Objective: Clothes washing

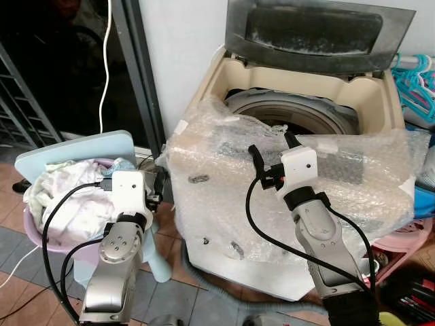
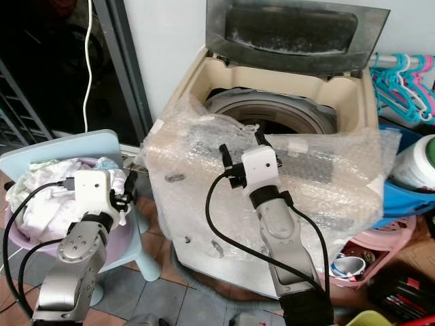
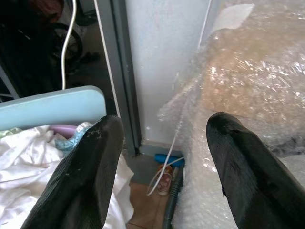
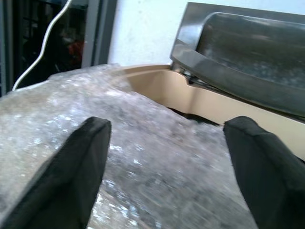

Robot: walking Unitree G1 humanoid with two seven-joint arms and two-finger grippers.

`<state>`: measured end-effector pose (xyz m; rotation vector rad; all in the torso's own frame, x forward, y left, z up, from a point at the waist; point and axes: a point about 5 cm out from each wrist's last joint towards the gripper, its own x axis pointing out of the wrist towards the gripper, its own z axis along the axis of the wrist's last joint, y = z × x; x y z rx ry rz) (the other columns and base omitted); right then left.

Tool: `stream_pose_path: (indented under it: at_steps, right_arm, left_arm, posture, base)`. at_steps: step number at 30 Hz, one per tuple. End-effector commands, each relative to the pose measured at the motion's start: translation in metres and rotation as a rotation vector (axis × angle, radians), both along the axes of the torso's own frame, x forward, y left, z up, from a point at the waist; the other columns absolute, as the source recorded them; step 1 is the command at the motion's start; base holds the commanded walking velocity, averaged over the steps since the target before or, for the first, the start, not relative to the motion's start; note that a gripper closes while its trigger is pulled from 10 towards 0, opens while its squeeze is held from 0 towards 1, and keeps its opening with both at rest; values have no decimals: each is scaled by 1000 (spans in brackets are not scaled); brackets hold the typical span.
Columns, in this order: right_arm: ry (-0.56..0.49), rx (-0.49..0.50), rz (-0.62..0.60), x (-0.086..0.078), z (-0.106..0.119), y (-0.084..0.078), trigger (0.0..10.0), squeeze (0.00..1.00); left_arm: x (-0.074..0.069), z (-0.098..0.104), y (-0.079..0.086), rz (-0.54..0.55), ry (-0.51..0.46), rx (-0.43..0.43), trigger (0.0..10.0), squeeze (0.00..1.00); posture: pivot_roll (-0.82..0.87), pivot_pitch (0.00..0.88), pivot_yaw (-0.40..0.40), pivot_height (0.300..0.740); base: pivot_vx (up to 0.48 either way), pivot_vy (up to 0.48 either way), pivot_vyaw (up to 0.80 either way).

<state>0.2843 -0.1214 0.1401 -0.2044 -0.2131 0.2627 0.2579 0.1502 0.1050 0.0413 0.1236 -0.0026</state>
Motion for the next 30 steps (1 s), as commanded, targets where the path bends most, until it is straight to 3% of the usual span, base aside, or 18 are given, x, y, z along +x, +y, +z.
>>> stream_pose_path:
  at_steps: [1,2,3,4,5,6,12,15,19,22,27,29,30]
  right_arm:
    - [-31,0,10,0,6,3,10000,992]
    - [-29,-5,8,0,4,2,10000,992]
    - [-34,-44,13,-3,-2,2,10000,686]
    - [-34,-64,12,-5,-7,2,10000,502]
    - [-27,-71,8,-7,-11,2,10000,204]
    - [-14,-74,1,-8,-16,2,10000,16]
    - [6,-55,-61,-10,-23,-1,10000,0]
    - [-30,-141,-84,-11,-22,0,10000,0]
    - [-4,-128,-111,-9,-25,-5,10000,0]
    - [12,-179,-97,-8,-25,-4,10000,0]
    - [145,-48,-124,-2,-28,-13,10000,0]
    - [180,43,-121,0,-27,-10,10000,0]
    - [212,144,-115,2,-25,-6,10000,0]
  left_arm:
    - [1,-3,3,1,16,16,10000,0]
    - [1,-3,2,0,15,16,10000,0]
    - [1,-3,1,-5,12,17,10000,0]
    - [1,-3,1,-6,11,17,10000,0]
    - [2,-3,1,-6,11,17,10000,0]
    - [2,-2,1,-6,11,17,10000,0]
    - [3,-3,2,-13,15,29,10000,0]
    - [5,-3,0,-21,18,25,10000,0]
    - [6,-3,-1,-22,15,31,10000,0]
    - [7,-2,4,20,-10,60,10000,0]
    - [5,0,9,42,-41,52,10000,0]
    - [5,1,9,48,-52,59,10000,0]
    - [4,2,9,54,-70,63,10000,0]
  posture:
    - [-26,0,33,740]
    - [-26,0,33,740]
    - [-26,0,33,740]
    - [-25,0,33,740]
    - [-24,0,34,740]
    - [-23,0,35,740]
    - [-28,0,47,740]
    - [-35,0,52,740]
    - [-34,0,52,740]
    - [-31,0,48,740]
    - [-17,0,34,740]
    - [-17,0,33,740]
    - [-18,0,32,740]
  base:
    - [0,442,0]
    - [0,442,0]
    - [0,442,0]
    - [0,439,0]
    - [0,442,0]
    - [0,439,0]
    - [0,439,0]
    - [0,442,0]
    - [0,441,0]
    - [0,442,0]
    - [0,421,0]
    - [0,0,0]
    - [0,0,0]
